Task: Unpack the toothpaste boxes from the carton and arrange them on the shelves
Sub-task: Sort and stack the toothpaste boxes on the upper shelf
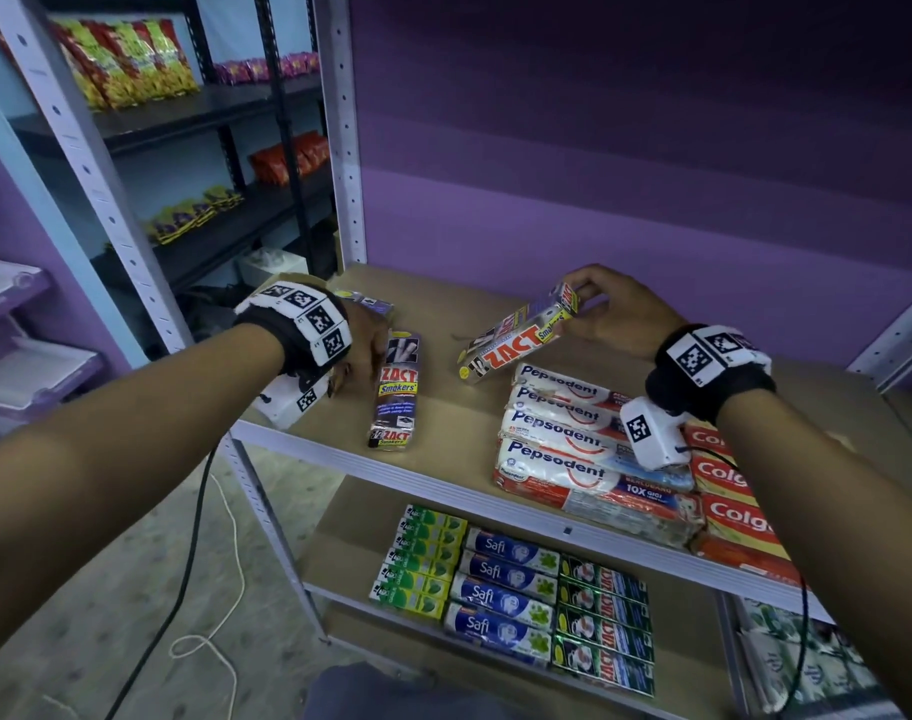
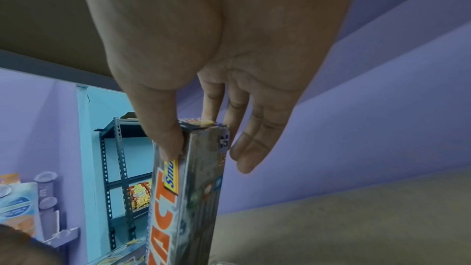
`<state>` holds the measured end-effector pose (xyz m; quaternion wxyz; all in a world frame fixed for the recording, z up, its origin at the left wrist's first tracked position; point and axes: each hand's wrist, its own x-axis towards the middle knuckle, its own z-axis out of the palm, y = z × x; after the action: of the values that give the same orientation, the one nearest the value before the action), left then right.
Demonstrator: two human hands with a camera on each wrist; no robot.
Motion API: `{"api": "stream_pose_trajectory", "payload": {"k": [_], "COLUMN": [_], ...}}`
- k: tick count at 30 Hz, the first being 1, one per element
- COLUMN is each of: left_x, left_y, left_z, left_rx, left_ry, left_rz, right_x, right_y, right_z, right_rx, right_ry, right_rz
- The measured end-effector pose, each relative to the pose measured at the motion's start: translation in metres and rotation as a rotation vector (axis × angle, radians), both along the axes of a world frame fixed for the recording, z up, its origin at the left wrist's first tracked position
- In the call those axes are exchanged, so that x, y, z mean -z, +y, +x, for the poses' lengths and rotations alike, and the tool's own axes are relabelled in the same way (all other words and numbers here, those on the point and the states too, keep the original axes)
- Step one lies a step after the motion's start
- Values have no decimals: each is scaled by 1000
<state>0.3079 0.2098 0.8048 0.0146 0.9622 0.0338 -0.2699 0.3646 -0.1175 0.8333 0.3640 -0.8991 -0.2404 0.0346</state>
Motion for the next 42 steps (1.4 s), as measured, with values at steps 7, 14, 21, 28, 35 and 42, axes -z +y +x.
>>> {"api": "stream_pose_trajectory", "payload": {"k": [7, 14, 21, 28, 35, 42], "left_x": [25, 22, 38, 42, 35, 22], "left_y": [6, -5, -32, -42, -51, -39], "left_z": [25, 8, -1, 0, 1, -10], "left_rx": [465, 316, 113, 24, 18, -57], "left_ry": [-229, -288, -393, -388, -394, -409], "left_rz": [153, 67, -16, 39, 17, -134], "right_x": [10, 17, 18, 20, 22, 26], "right_y": [-6, -9, -8, -9, 5, 35], "right_z": [8, 16, 23, 29, 34, 41], "right_rx": [39, 97, 120, 122, 67, 40], "right_ry": [-31, -49, -58, -26, 54, -8], "right_rz": [-12, 15, 20, 36, -42, -244]}}
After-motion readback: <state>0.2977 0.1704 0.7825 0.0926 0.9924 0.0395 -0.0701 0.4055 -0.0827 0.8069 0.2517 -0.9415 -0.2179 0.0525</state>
